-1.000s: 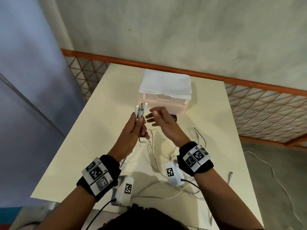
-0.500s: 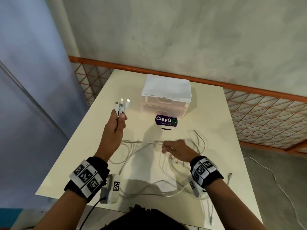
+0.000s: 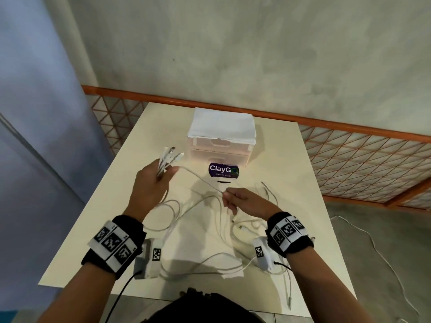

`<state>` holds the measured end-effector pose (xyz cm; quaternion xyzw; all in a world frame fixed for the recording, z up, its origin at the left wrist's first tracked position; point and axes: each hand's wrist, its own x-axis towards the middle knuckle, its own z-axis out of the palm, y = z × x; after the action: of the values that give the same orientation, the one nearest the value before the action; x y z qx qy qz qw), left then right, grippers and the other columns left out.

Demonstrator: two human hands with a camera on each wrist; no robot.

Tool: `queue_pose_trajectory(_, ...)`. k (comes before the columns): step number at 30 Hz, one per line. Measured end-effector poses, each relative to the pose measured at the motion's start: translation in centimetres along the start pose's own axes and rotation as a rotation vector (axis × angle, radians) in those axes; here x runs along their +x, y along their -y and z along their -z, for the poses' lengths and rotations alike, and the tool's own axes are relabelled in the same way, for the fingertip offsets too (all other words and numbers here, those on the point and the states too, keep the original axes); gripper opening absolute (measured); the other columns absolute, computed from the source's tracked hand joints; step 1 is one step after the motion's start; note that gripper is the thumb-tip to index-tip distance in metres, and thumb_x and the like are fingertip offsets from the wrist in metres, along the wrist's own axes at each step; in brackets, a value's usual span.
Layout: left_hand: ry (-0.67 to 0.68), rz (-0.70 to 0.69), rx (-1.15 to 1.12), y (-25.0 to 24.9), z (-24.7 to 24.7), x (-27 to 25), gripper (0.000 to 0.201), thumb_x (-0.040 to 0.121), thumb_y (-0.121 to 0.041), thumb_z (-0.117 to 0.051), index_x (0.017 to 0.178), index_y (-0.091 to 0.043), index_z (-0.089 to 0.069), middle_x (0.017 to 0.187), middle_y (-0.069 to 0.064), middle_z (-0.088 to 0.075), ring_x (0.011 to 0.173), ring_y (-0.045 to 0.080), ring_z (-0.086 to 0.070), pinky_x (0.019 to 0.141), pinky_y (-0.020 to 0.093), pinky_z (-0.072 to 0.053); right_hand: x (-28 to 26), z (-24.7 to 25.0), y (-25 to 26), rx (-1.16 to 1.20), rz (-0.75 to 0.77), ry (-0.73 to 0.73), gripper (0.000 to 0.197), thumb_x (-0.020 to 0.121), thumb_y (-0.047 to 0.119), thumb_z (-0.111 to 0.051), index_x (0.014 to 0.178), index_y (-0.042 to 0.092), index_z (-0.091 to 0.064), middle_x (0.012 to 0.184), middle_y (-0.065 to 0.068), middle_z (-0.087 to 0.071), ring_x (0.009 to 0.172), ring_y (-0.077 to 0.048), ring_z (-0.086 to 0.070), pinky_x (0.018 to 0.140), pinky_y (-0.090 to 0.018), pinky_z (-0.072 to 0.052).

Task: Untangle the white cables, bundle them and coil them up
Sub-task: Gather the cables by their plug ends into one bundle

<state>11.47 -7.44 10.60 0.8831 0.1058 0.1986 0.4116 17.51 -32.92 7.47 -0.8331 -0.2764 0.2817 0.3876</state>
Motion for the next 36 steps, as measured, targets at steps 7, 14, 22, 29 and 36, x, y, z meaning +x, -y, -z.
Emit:
queue_pose_trajectory(7, -0.135, 0.123, 0.040, 2.3, 0.9, 0.4, 0.021, 0.087, -0.025, -0.065, 0.091, -0.005, -0.068, 0.061, 0.008, -0.052, 0.073, 0.040, -0.060, 0.067, 0.033, -0.038, -3.4, 1.5, -3.0, 0.042, -0.129, -0.092, 0.035, 0.100, 0.029, -0.037, 0.071, 0.018, -0.054, 0.060, 0.007, -0.045, 0.060, -0.014, -0.048, 0.070, -0.025, -0.044)
queue_pose_trajectory(14, 0.319, -0.119, -0.182, -2.7, -4.3, -2.7, 0.020, 0.096, -0.032, -0.050, 0.100, -0.021, -0.066, 0.080, -0.024, -0.070, 0.077, -0.008, -0.062, 0.072, 0.015, -0.045, -1.8, 1.4, 5.5, -0.072, 0.081, -0.128, 0.030, 0.097, 0.030, -0.045, 0.080, 0.016, -0.064, 0.061, 0.010, -0.052, 0.056, -0.002, -0.046, 0.060, -0.016, -0.036)
queue_pose_trajectory(22, -0.048, -0.046, -0.239, -2.7, -2.2, -1.0, 0.024, 0.098, -0.020, -0.046, 0.082, -0.009, -0.060, 0.064, 0.011, -0.054, 0.051, 0.010, -0.043, 0.052, 0.016, -0.034, -3.0, 3.4, 1.8, -0.009, -0.033, -0.159, 0.029, 0.095, 0.034, -0.048, 0.073, 0.020, -0.061, 0.067, 0.011, -0.051, 0.059, -0.004, -0.043, 0.059, -0.015, -0.037)
queue_pose_trajectory(29, -0.318, 0.109, -0.232, -1.5, -0.3, -0.6, 0.023, 0.100, -0.016, -0.042, 0.091, -0.003, -0.058, 0.056, 0.002, -0.041, 0.047, -0.007, -0.049, 0.049, 0.004, -0.040, -4.6, 3.4, -6.8, -0.106, -0.258, -0.228, 0.028, 0.095, 0.007, -0.040, 0.075, 0.022, -0.053, 0.079, -0.003, -0.061, 0.079, -0.021, -0.058, 0.081, -0.032, -0.043)
queue_pose_trajectory(36, -0.186, 0.117, -0.011, 0.3, -2.1, -1.2, 0.027, 0.098, -0.016, -0.045, 0.094, 0.009, -0.055, 0.085, 0.026, -0.060, 0.075, 0.036, -0.053, 0.061, 0.023, -0.026, -3.8, 5.5, -2.7, -0.065, 0.006, -0.520, 0.015, 0.096, 0.017, -0.049, 0.090, 0.020, -0.063, 0.069, -0.002, -0.065, 0.066, -0.009, -0.062, 0.067, -0.014, -0.044)
